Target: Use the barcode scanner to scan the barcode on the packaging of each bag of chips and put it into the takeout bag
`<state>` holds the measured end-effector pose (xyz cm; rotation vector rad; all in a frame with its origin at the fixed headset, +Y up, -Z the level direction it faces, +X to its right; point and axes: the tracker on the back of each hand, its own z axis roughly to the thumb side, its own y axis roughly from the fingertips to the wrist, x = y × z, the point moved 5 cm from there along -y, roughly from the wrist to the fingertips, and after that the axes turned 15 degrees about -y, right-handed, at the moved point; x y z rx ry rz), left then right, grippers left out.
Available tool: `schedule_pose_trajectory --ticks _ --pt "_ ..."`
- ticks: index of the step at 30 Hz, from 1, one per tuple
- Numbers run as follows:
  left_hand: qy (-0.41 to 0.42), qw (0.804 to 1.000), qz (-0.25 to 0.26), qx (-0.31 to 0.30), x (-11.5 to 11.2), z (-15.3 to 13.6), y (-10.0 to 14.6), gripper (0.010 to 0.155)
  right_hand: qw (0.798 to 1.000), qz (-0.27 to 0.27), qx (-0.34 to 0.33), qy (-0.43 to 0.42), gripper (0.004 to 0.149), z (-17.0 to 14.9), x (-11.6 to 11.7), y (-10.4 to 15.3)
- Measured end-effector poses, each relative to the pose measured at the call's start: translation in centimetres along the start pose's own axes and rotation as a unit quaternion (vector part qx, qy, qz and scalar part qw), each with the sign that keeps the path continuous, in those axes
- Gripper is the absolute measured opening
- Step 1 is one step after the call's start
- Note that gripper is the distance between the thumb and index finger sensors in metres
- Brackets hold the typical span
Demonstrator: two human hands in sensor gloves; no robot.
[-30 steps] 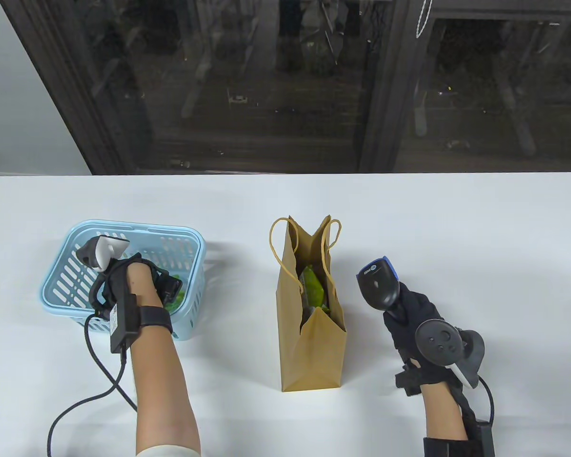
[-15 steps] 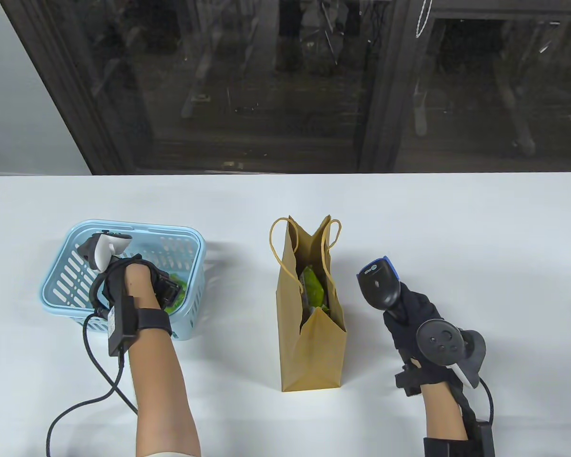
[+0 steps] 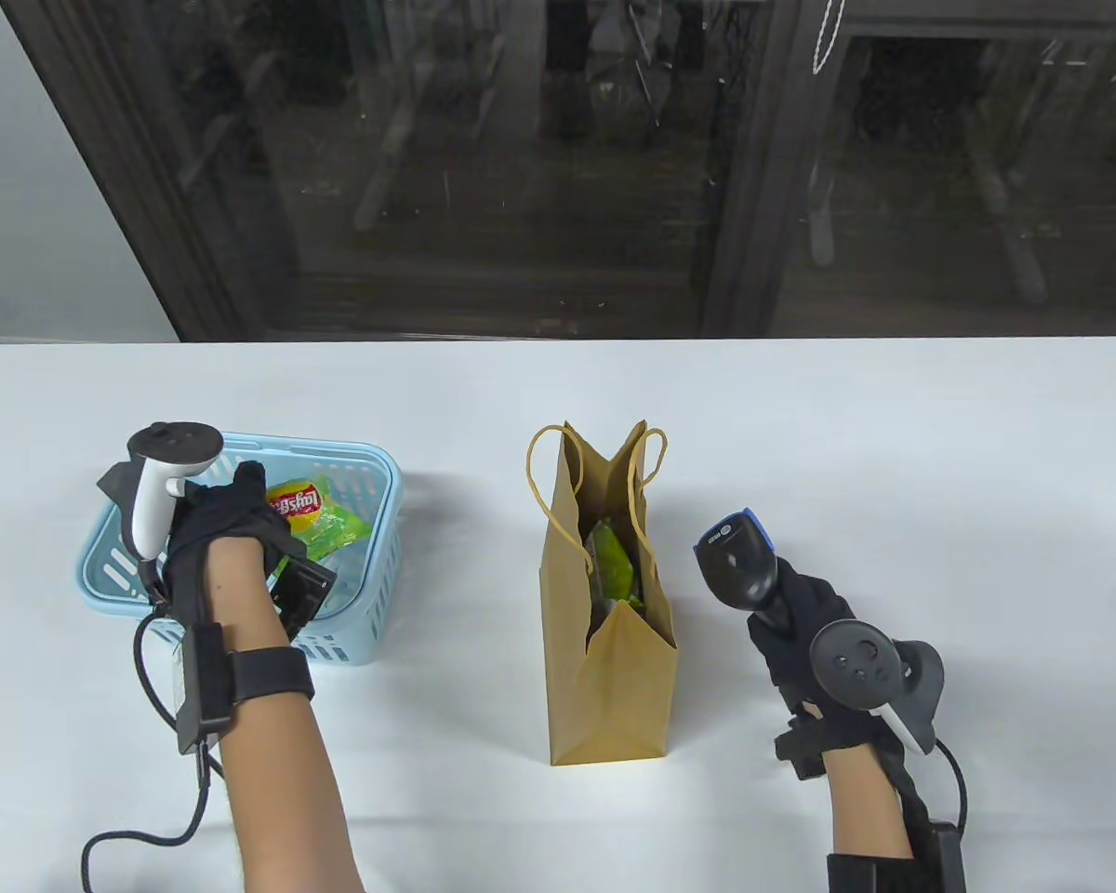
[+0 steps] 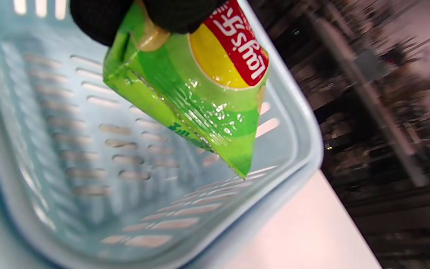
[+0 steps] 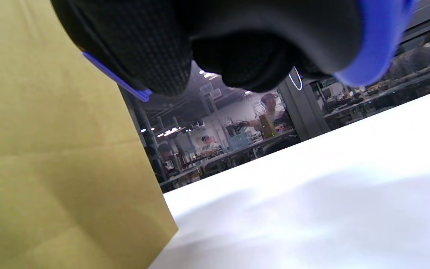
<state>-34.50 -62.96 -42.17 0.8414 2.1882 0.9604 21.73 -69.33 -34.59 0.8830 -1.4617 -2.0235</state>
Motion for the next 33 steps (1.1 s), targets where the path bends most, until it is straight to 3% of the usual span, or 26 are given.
schedule_pose_trajectory --ticks 6,9,14,19,23,28,33 --pt "0.016 0.996 0.044 -0.070 1.5 1.0 3.5 0.071 1.000 -0.005 -0.002 -0.023 0.056 0.3 -0.2 0.1" --pt "0.056 0.981 0.067 -0.172 2.0 2.7 5.3 0.069 0.999 -0.013 -0.010 -0.036 0.057 0.8 -0.5 0.1" --pt "0.131 0.934 0.097 -0.318 2.8 5.6 8.7 0.063 0.999 -0.014 -0.014 -0.032 0.057 0.9 -0.5 0.1" --pt "0.174 0.889 0.126 -0.404 2.5 7.8 10.8 0.057 0.999 -0.018 -0.012 -0.038 0.057 0.8 -0.7 0.2" --pt "0.208 0.857 0.160 -0.444 1.7 8.9 11.5 0.054 0.999 -0.020 -0.013 -0.038 0.057 0.7 -0.7 0.2" --pt "0.217 0.839 0.196 -0.459 0.5 9.6 11.9 0.050 0.999 -0.021 -0.010 -0.040 0.057 0.6 -0.7 0.2" --pt "0.281 0.818 0.208 -0.458 -0.6 9.6 11.6 0.046 0.999 -0.021 -0.009 -0.041 0.057 0.6 -0.7 0.2"
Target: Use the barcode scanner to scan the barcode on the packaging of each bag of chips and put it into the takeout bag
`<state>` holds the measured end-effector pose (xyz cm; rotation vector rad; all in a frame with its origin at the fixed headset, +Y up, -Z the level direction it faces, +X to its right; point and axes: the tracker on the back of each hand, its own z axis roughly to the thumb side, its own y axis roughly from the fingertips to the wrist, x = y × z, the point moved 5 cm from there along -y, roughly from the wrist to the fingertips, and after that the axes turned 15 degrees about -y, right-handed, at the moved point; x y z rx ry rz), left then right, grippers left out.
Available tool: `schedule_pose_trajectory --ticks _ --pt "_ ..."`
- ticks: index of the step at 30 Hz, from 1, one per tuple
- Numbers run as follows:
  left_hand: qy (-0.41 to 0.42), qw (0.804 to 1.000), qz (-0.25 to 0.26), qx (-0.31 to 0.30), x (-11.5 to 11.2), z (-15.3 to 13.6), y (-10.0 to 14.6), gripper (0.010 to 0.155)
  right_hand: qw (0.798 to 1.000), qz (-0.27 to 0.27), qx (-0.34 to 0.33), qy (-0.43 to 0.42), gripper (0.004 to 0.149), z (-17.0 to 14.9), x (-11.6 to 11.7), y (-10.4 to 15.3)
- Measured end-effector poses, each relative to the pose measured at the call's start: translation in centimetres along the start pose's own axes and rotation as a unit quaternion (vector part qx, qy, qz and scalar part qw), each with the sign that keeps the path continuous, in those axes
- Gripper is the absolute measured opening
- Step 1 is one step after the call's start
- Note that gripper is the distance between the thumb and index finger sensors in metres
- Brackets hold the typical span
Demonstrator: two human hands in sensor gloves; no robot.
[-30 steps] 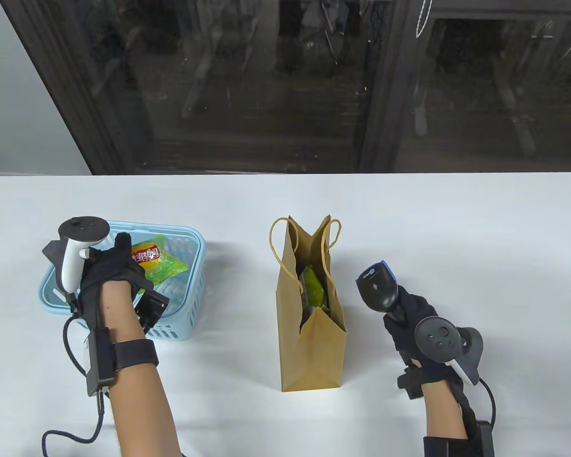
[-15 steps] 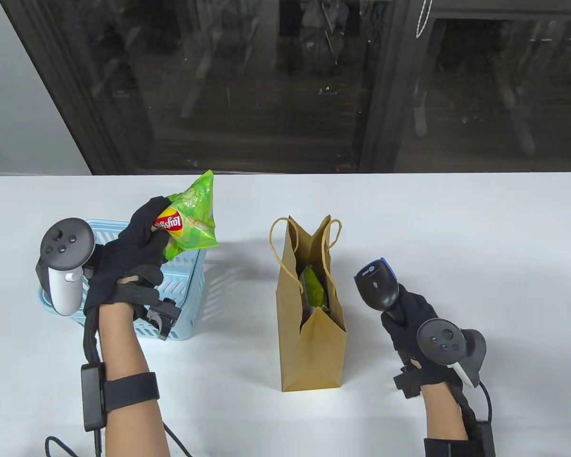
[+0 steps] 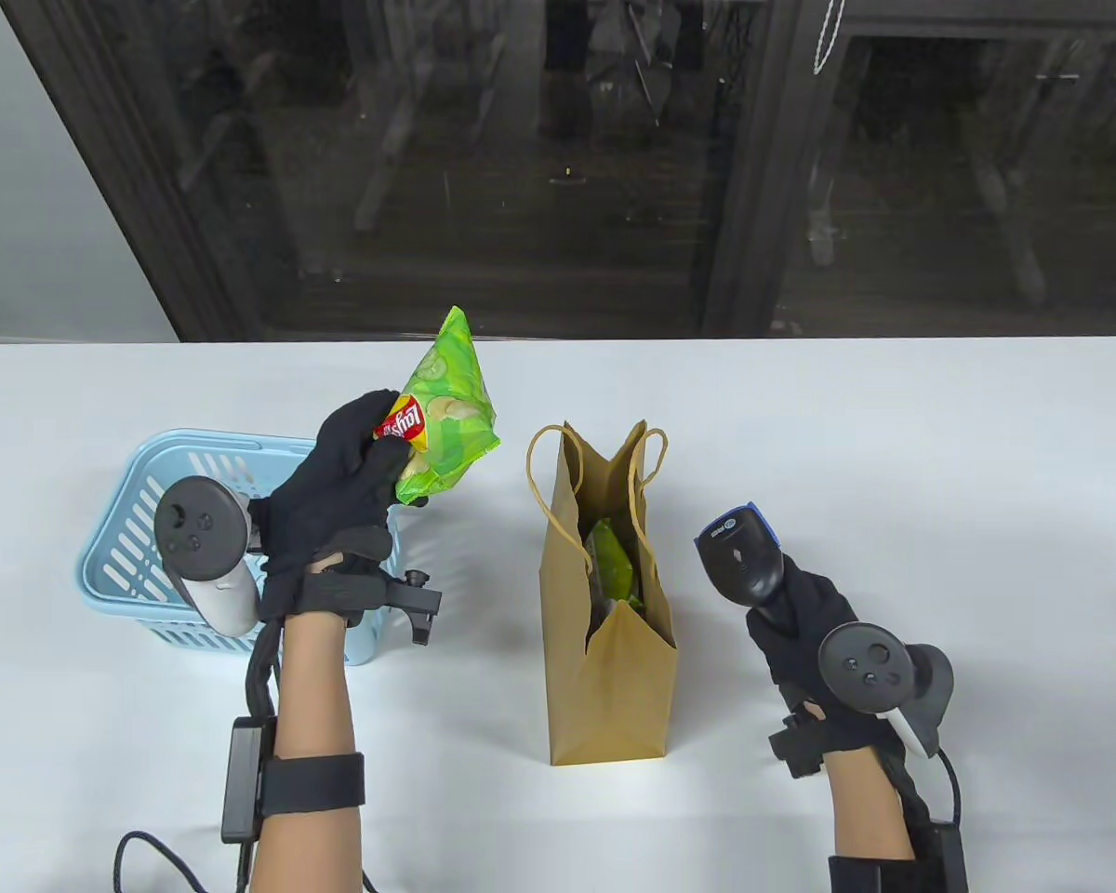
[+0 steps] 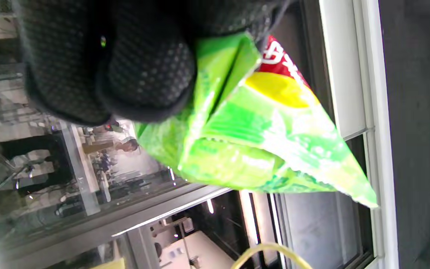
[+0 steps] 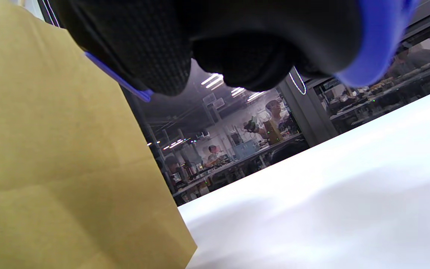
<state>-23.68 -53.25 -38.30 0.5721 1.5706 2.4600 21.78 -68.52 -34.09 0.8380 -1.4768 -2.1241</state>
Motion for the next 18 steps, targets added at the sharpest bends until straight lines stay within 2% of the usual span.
schedule_pose_trajectory --ticks 6,10,14,18 --pt "-0.017 1.000 0.016 0.007 -0.8 -0.2 0.6 0.042 1.000 -0.008 0.003 -0.006 0.056 -0.1 -0.3 0.0" --pt "-0.020 1.000 0.007 0.005 -1.4 0.0 0.8 0.041 0.999 -0.027 0.000 -0.041 0.057 0.1 -0.9 0.1" --pt "0.023 1.000 0.018 0.003 -1.2 -0.1 0.9 0.040 0.994 -0.053 -0.012 -0.098 0.056 0.6 -1.7 0.1" --pt "0.089 0.996 -0.003 -0.001 -0.6 0.7 0.6 0.041 0.980 -0.074 -0.030 -0.185 0.056 1.6 -3.2 -0.1"
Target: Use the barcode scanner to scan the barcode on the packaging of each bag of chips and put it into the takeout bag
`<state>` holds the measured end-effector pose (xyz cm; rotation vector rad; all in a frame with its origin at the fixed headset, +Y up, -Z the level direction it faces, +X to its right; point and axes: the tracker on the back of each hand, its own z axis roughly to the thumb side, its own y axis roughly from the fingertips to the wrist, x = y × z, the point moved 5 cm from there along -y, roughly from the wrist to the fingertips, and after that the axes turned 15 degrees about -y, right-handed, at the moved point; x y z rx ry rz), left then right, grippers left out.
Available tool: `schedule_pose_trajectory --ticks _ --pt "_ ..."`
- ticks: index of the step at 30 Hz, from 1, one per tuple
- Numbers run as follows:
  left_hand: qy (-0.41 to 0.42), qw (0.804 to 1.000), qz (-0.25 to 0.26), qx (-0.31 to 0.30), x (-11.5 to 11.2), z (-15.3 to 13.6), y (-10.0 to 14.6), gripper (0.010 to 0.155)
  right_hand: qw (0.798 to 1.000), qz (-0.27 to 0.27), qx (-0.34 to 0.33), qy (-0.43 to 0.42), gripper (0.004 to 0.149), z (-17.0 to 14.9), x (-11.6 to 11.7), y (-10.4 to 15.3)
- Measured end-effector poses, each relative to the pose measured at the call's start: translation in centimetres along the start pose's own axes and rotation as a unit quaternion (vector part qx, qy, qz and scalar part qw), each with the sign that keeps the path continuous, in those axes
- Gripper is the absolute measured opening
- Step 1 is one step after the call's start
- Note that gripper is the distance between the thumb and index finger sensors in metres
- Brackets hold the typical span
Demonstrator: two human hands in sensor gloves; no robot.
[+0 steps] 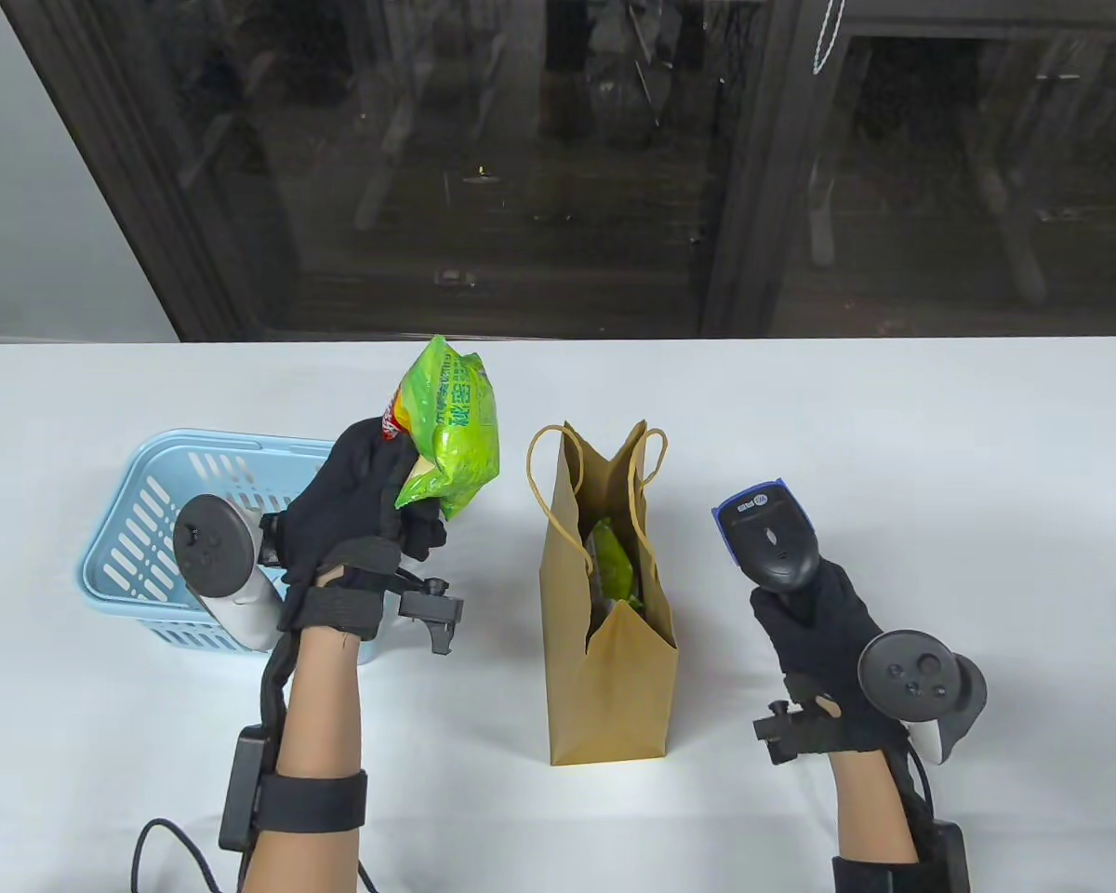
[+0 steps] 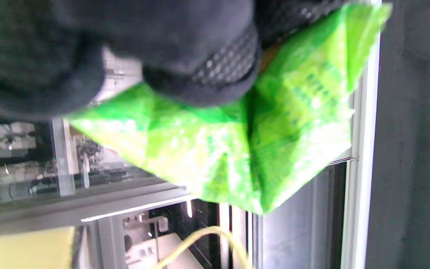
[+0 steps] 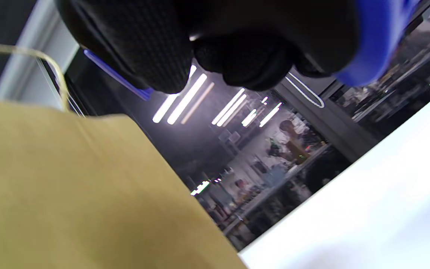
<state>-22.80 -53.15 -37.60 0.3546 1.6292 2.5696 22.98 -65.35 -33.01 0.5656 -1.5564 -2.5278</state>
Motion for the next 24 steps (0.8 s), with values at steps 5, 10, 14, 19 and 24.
schedule_pose_trajectory --ticks 5,10,14,19,24 --pt "0.068 0.997 -0.045 -0.015 -0.2 2.0 -0.2 0.043 0.990 0.037 -0.035 -0.130 0.056 3.1 -0.6 -1.0" --pt "0.081 0.986 -0.140 -0.046 -2.7 5.4 0.6 0.043 0.956 0.119 -0.075 -0.257 0.055 6.4 -0.1 -1.5" --pt "0.015 0.979 -0.189 -0.071 -5.1 8.3 1.8 0.043 0.928 0.183 -0.100 -0.309 0.055 9.5 0.5 -1.4" --pt "-0.005 0.966 -0.243 -0.083 -8.0 10.2 3.1 0.043 0.924 0.216 -0.101 -0.298 0.054 11.5 1.2 -1.4" --pt "-0.027 0.965 -0.249 -0.077 -8.6 9.9 3.2 0.043 0.936 0.206 -0.103 -0.265 0.053 11.3 1.7 -1.3"
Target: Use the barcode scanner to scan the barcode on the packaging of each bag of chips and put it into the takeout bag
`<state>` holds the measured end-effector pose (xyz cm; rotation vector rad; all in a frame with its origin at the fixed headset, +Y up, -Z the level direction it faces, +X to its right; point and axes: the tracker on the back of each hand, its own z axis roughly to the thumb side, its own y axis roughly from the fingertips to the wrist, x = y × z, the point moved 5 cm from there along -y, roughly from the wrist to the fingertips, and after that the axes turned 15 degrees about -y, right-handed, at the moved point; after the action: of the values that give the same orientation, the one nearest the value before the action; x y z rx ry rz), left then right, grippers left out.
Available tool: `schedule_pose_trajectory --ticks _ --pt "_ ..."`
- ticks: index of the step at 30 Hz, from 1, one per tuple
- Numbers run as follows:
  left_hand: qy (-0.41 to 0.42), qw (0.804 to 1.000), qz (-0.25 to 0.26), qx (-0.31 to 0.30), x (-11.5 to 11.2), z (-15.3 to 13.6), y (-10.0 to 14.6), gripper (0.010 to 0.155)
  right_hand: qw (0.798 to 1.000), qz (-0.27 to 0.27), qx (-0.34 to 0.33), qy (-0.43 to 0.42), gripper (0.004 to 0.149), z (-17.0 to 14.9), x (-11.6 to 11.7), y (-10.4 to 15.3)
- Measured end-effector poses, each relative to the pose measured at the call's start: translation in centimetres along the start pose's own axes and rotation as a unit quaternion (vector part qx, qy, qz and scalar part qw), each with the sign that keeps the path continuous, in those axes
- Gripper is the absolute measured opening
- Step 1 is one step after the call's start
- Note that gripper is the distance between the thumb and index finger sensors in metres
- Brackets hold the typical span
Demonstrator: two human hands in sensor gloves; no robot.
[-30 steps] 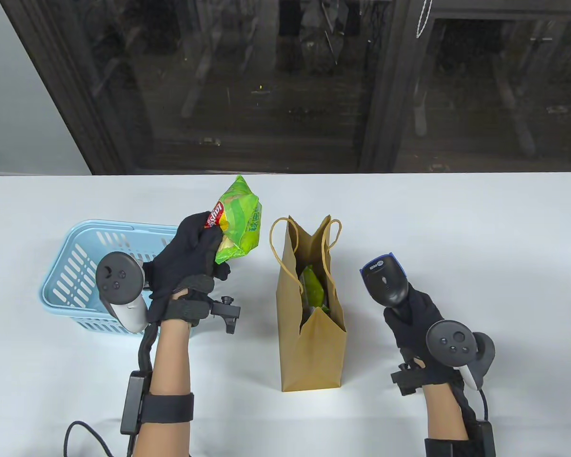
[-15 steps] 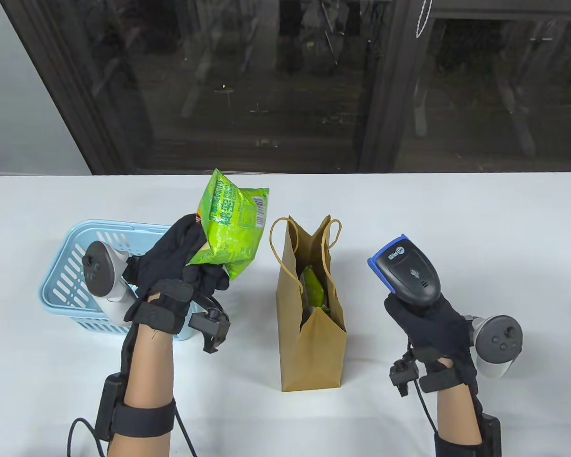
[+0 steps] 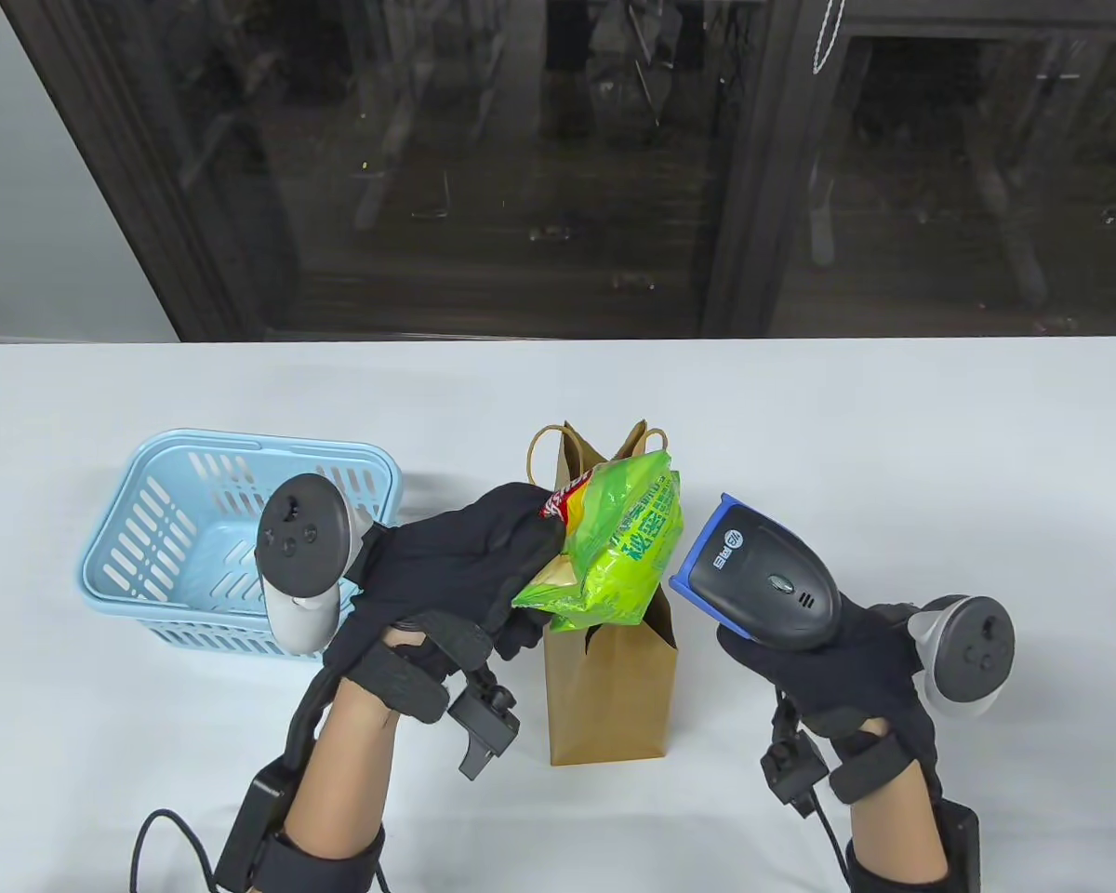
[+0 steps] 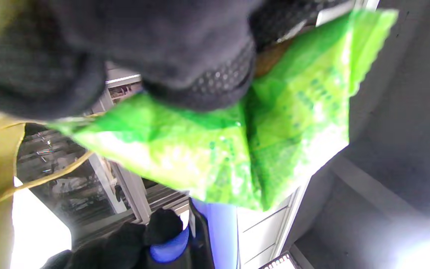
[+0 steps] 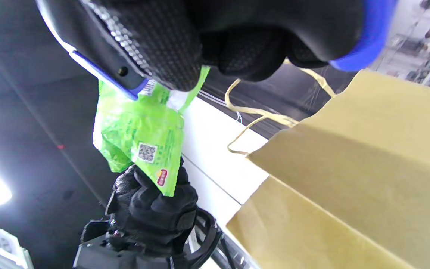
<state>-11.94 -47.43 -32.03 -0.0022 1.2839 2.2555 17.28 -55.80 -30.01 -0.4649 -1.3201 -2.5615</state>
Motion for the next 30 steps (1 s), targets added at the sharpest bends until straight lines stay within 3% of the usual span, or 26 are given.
schedule_pose_trajectory --ticks 5,7,10,12,18,25,30 --pt "0.034 0.997 0.062 0.006 1.1 -0.2 0.3 0.043 0.995 -0.088 0.001 0.043 0.054 -1.7 -2.3 1.1" --pt "0.044 0.996 0.073 0.036 1.2 -0.4 0.2 0.043 0.992 -0.115 0.013 0.055 0.054 -3.2 -3.3 1.7" --pt "0.015 0.991 0.114 0.075 1.2 -0.4 0.2 0.043 0.984 -0.156 0.037 0.080 0.054 -5.8 -4.4 2.7" --pt "-0.015 0.989 0.110 0.102 0.9 -0.4 0.1 0.043 0.978 -0.178 0.054 0.095 0.054 -7.3 -5.0 3.3" --pt "-0.050 0.974 0.130 0.179 0.2 -0.8 0.0 0.043 0.972 -0.188 0.095 0.105 0.054 -10.1 -5.5 4.1" --pt "-0.120 0.965 0.037 0.232 -2.3 -1.9 -1.1 0.044 0.967 -0.196 0.115 0.111 0.055 -11.2 -5.8 4.8" --pt "-0.143 0.951 0.019 0.273 -3.0 -3.7 -1.8 0.044 0.965 -0.193 0.130 0.124 0.055 -11.8 -5.9 5.4"
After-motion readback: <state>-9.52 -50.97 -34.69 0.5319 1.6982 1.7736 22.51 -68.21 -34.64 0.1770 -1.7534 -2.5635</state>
